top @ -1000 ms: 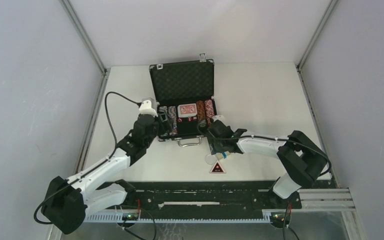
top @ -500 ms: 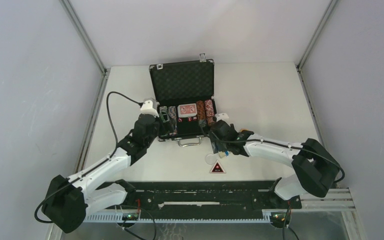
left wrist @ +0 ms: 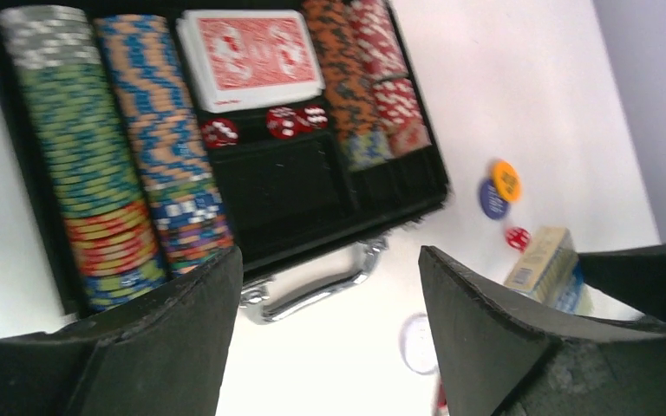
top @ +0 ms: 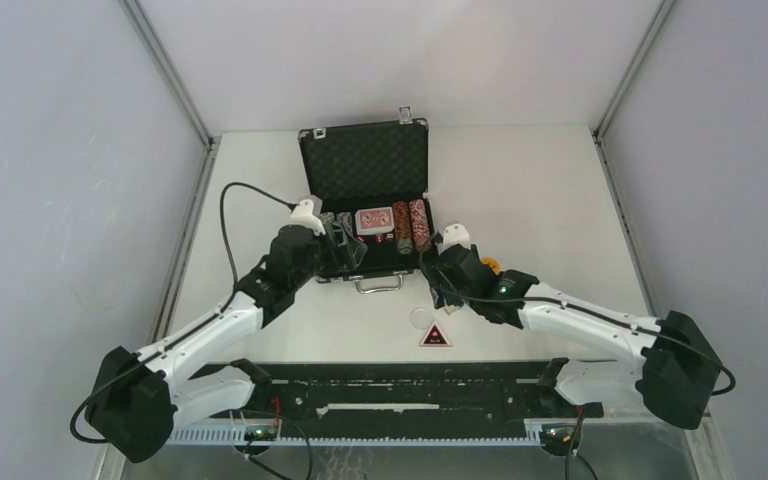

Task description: Pack up texas hold em set

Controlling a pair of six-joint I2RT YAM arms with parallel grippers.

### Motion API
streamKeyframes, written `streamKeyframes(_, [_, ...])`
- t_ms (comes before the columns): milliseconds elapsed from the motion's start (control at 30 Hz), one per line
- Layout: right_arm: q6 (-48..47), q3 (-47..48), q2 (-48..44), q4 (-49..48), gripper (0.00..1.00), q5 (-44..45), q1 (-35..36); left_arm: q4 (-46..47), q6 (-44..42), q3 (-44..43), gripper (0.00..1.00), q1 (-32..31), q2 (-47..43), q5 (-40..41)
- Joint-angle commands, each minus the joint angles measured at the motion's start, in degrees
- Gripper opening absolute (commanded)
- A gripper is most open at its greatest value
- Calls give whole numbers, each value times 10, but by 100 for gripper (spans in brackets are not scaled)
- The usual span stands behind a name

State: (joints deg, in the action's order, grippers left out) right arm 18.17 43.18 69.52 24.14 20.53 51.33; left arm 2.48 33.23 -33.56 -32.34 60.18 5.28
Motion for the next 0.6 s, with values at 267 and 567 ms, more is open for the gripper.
streamKeyframes(267, [-58,-26,-111,15,2,37,117,-1,65,-109,79,-11,57,-289])
streamKeyframes(567, [-76,-38,-154,-10,1,-6,143,35,66,-128,74,-62,121,-414])
